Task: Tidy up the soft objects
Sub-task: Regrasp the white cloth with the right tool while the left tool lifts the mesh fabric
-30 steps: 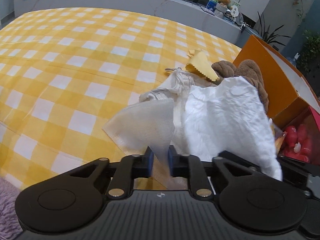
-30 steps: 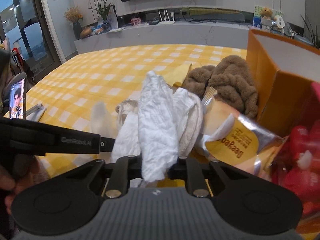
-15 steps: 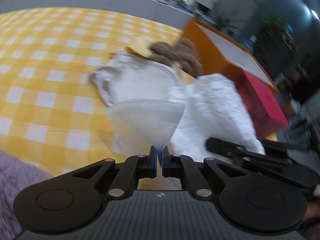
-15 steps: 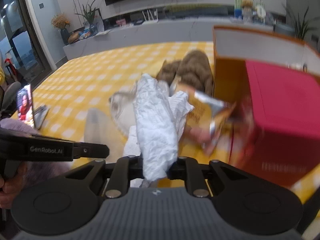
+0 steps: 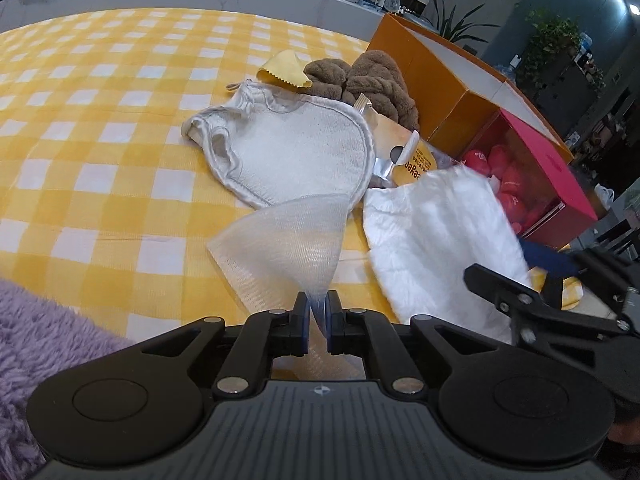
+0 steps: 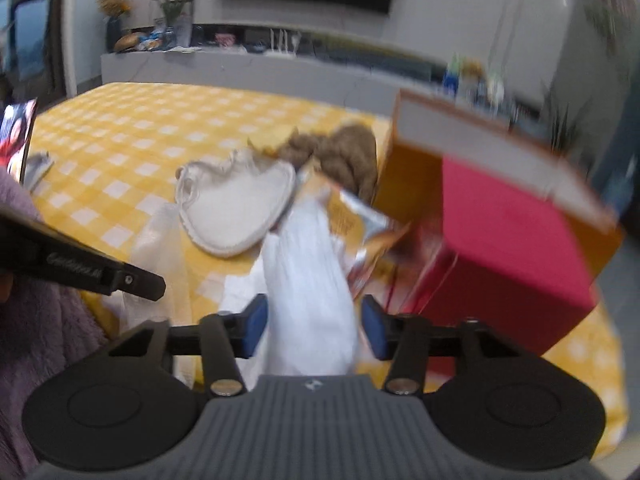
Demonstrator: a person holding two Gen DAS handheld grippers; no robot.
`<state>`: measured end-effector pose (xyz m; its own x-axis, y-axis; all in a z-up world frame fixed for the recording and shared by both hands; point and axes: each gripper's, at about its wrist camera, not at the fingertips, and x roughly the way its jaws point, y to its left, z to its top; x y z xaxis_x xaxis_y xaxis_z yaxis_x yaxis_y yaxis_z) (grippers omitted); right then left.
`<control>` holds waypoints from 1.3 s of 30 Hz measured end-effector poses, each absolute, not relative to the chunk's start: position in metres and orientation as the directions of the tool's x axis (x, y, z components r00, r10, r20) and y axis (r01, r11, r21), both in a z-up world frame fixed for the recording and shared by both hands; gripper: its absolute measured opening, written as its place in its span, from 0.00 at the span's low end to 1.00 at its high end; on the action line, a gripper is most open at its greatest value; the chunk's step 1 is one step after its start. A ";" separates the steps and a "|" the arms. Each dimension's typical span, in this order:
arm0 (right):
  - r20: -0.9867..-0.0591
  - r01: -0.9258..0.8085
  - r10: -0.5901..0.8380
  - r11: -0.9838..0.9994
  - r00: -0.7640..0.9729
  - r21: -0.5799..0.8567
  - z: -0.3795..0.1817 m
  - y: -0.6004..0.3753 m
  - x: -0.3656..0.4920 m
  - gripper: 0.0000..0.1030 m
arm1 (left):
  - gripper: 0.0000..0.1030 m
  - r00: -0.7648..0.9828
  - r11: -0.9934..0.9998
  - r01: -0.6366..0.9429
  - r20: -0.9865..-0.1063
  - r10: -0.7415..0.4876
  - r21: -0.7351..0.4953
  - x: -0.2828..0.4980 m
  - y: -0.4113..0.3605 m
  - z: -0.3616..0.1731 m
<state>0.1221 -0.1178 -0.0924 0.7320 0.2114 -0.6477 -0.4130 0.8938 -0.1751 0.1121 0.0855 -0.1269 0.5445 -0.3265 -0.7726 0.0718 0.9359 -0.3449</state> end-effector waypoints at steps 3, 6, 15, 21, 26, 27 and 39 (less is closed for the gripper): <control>-0.599 -0.431 0.230 0.876 0.767 -0.216 -0.082 -0.114 0.110 0.56 | 0.08 0.543 0.940 0.070 -0.778 -0.316 -0.333 0.112 0.084 -0.128; -0.607 -0.482 0.287 0.857 0.741 -0.184 -0.079 -0.109 0.107 0.56 | 0.09 0.531 0.953 0.068 -0.798 -0.284 -0.295 0.114 0.079 -0.130; -0.686 -0.411 0.195 0.897 0.701 -0.165 -0.121 -0.111 0.134 0.87 | 0.17 0.519 0.962 0.061 -0.815 -0.257 -0.265 0.116 0.077 -0.134; -0.734 -0.364 0.267 0.931 0.624 0.029 -0.135 -0.118 0.151 0.87 | 0.20 0.518 0.959 0.070 -0.812 -0.269 -0.273 0.118 0.075 -0.135; -0.742 -0.356 0.258 0.934 0.619 0.028 -0.147 -0.114 0.155 0.79 | 0.20 0.519 0.959 0.071 -0.811 -0.269 -0.273 0.119 0.074 -0.136; -0.738 -0.363 0.256 0.932 0.624 0.017 -0.147 -0.114 0.153 0.78 | 0.20 0.519 0.959 0.072 -0.811 -0.269 -0.273 0.119 0.074 -0.136; -0.702 -0.386 0.275 0.923 0.657 0.000 -0.132 -0.121 0.145 0.20 | 0.20 0.523 0.958 0.079 -0.806 -0.276 -0.277 0.118 0.075 -0.135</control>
<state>0.1450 -0.1215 -0.1322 0.6567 0.2747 -0.7023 -0.3858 0.9226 0.0001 0.1176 0.0746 -0.1349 0.5230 -0.2760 -0.8064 0.0785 0.9577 -0.2769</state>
